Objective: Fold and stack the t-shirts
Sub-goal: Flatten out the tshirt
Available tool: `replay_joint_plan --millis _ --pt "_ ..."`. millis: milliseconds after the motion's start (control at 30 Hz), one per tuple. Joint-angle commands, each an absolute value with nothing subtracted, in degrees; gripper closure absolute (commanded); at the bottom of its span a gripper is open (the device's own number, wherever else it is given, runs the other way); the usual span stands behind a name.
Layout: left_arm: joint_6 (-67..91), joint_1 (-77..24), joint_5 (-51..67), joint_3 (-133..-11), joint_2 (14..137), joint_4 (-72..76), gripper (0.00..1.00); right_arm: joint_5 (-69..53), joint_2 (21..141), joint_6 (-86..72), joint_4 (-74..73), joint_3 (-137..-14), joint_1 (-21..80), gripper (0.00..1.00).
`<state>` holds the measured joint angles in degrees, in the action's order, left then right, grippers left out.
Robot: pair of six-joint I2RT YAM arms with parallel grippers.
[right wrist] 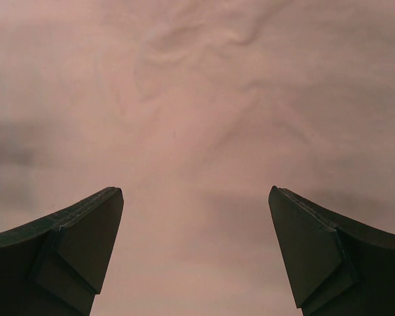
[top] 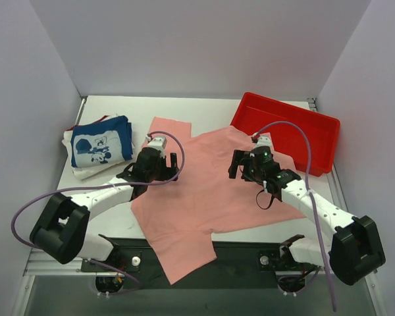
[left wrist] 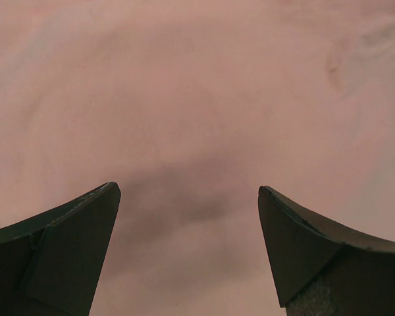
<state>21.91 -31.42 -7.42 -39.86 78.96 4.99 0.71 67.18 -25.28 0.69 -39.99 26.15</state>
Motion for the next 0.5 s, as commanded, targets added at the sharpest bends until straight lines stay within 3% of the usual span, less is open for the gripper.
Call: replay_joint_plan --millis 0,467 --pt "24.17 -31.47 -6.07 -39.03 79.63 7.21 0.03 4.04 69.25 -28.82 4.74 -39.55 28.38 0.0" --pt "27.07 -18.55 9.75 -38.23 93.42 15.03 0.03 1.41 88.4 -32.78 9.14 -41.66 31.55 0.03"
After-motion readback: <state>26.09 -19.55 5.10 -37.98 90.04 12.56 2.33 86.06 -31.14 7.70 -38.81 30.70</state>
